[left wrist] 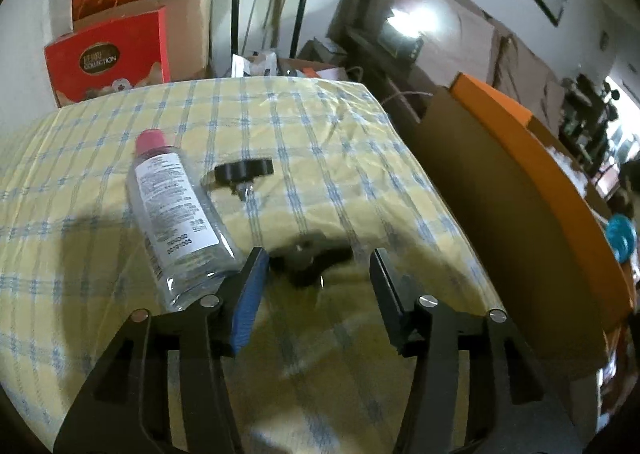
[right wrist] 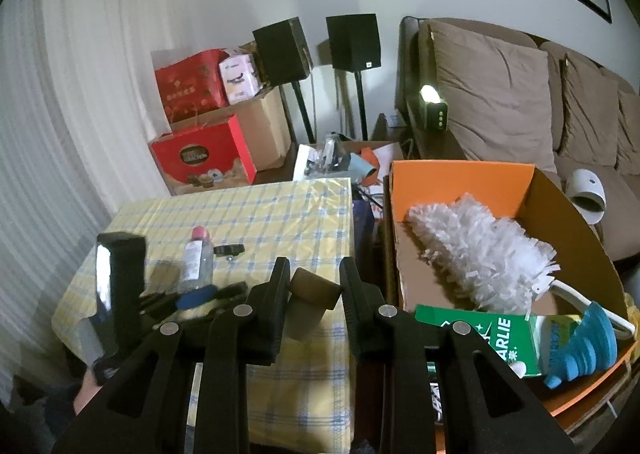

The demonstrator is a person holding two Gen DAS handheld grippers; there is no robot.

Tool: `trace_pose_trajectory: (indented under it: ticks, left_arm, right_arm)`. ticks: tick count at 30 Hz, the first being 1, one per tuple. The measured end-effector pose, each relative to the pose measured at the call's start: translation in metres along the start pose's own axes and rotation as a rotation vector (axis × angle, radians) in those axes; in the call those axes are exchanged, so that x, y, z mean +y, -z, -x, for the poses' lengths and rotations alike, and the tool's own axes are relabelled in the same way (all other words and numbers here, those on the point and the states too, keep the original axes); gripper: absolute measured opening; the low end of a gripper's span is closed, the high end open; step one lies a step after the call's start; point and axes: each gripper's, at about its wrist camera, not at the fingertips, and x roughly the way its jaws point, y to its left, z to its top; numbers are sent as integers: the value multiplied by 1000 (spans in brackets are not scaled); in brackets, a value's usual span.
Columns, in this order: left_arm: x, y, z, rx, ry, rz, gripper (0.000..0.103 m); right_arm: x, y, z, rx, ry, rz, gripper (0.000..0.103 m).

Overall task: Organize objects
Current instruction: 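Grasp a black star knob with the left gripper while the right gripper holds the beige cap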

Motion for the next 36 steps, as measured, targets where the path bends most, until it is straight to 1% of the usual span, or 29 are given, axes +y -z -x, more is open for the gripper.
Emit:
trace_pose_trajectory:
  ticks: [1, 2, 4, 7, 8, 10, 15, 19, 22, 25, 29, 32, 36]
  left_arm:
    - [1, -2, -1, -3, 10, 8, 52]
    - [2, -4, -3, -9, 26, 18, 48]
    - [4, -6, -7, -9, 46, 29, 37]
    - [2, -5, -6, -4, 57, 9, 37]
    - [2, -4, -4, -1, 75, 12, 34]
    - [3, -2, 4, -14, 89, 17, 33]
    - [9, -3, 42, -84, 89, 12, 33]
    - [24, -10, 82, -153, 88, 40, 33]
    - [38, -19, 109, -202, 73, 75, 33]
    - [51, -26, 133, -234, 61, 102, 33]
    - [69, -25, 164, -280, 0, 97, 33]
    - [82, -25, 183, -307, -46, 114, 33]
    - [90, -28, 199, -331, -80, 129, 33]
  right_arm:
    - [-1, 0, 0, 1, -2, 0, 25]
    - [-1, 0, 0, 1, -3, -1, 25]
    - [-1, 0, 1, -1, -6, 0, 25]
    - [0, 0, 0, -1, -10, 1, 25]
    - [0, 0, 1, -1, -11, 2, 25]
    - [2, 0, 2, -3, -14, 5, 25]
    - [9, 0, 6, -14, -24, 20, 25]
    - [14, 2, 6, -14, -31, 31, 25]
    - [19, 3, 4, -10, -39, 41, 25]
    - [27, 3, 3, -6, -57, 53, 25]
    - [37, 3, 11, -22, -94, 69, 25]
    - [44, 1, 17, -36, -109, 88, 25]
    - [48, 0, 25, -51, -122, 96, 25]
